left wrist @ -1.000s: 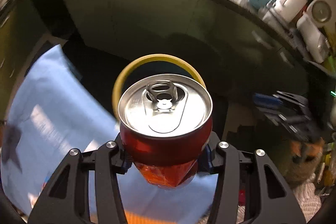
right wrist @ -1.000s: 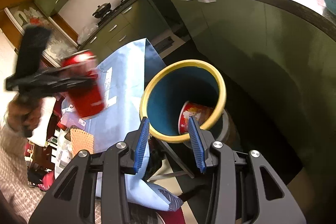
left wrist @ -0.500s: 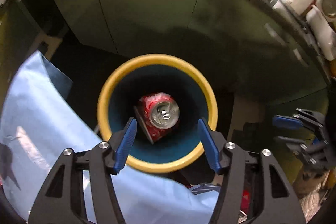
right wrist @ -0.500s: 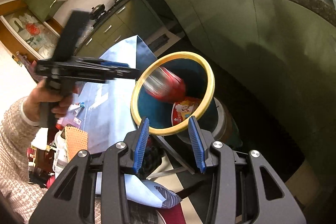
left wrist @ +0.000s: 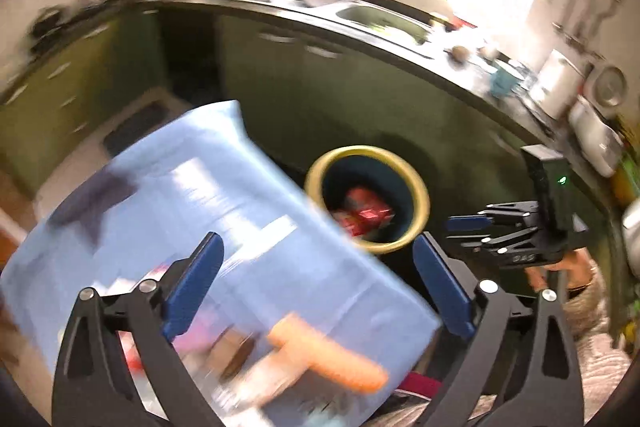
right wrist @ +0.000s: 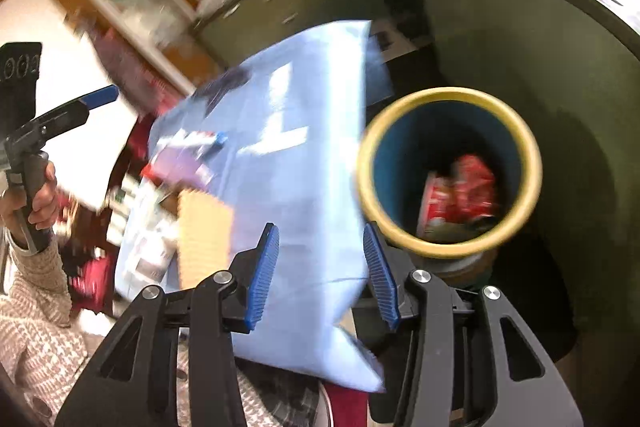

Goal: Collect trash
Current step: 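Grasp the orange mesh sleeve with the right gripper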

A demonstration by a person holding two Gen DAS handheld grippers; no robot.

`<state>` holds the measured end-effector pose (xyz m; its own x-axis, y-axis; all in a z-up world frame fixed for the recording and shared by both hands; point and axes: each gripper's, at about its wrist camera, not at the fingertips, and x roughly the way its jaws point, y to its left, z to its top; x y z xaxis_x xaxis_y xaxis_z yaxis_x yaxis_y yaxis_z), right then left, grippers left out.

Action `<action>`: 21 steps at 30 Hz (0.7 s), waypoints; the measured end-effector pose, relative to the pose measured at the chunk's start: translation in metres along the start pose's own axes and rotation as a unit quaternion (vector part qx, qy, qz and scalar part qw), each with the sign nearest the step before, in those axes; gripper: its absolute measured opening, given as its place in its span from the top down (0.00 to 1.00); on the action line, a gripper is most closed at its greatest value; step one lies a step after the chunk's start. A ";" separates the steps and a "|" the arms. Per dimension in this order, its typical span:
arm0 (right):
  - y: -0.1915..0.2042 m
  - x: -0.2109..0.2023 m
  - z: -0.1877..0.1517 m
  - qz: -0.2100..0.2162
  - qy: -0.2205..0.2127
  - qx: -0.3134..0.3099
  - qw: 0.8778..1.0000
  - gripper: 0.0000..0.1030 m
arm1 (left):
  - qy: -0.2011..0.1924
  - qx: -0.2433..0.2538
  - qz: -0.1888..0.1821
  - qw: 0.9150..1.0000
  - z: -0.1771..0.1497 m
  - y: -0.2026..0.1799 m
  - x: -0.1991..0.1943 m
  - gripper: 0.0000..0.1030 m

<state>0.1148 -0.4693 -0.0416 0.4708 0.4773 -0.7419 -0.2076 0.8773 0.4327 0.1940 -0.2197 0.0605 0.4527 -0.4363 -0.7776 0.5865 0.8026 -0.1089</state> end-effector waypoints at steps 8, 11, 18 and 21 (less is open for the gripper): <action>0.122 0.070 0.000 0.035 0.095 -0.100 0.990 0.57 | -0.024 -0.076 0.063 0.995 -0.115 0.061 -0.072 0.10; 0.159 0.099 -0.003 0.012 0.131 -0.130 0.983 0.57 | -0.029 -0.092 0.077 0.992 -0.144 0.074 -0.083 0.10; 0.181 0.138 -0.006 -0.060 0.180 -0.153 0.970 0.57 | -0.036 -0.124 0.087 0.988 -0.193 0.107 -0.101 0.09; 0.179 0.147 -0.008 -0.088 0.199 -0.157 0.963 0.57 | -0.035 -0.126 0.080 0.988 -0.202 0.113 -0.100 0.09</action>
<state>0.1403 -0.2417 -0.0774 0.1690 0.2468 -0.9542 -0.4331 0.8882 0.1531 0.0792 -0.0036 0.0006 0.5769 -0.3165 -0.7530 0.3217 0.9354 -0.1467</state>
